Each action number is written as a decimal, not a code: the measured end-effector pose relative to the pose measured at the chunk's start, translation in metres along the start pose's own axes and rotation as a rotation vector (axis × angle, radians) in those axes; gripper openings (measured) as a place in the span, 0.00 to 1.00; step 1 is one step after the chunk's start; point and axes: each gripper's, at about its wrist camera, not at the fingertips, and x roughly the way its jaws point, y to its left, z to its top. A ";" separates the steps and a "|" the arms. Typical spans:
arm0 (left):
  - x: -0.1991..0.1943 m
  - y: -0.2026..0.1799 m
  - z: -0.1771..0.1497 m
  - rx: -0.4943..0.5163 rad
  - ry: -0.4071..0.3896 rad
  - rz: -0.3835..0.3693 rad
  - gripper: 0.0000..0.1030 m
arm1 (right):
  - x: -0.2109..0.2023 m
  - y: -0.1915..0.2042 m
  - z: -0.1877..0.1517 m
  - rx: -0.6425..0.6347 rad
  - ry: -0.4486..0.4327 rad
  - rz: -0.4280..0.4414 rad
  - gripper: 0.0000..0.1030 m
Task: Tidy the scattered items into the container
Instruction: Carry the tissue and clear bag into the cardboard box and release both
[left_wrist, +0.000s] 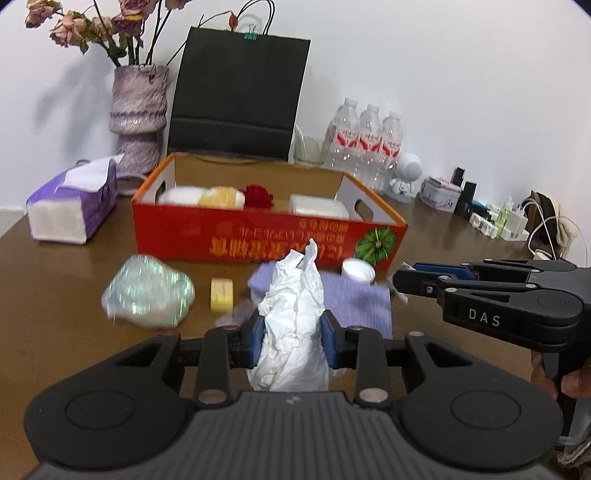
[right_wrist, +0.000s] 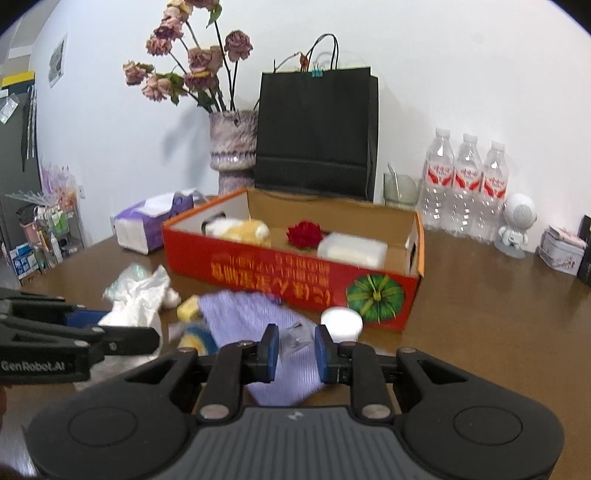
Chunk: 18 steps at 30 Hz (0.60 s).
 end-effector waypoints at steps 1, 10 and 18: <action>0.003 0.001 0.005 0.000 -0.009 -0.003 0.31 | 0.003 0.000 0.005 0.000 -0.009 -0.001 0.19; 0.032 0.016 0.071 0.003 -0.126 -0.003 0.31 | 0.045 -0.006 0.065 0.020 -0.069 -0.015 0.19; 0.082 0.033 0.106 -0.082 -0.167 -0.020 0.31 | 0.095 -0.026 0.090 0.116 -0.079 -0.062 0.19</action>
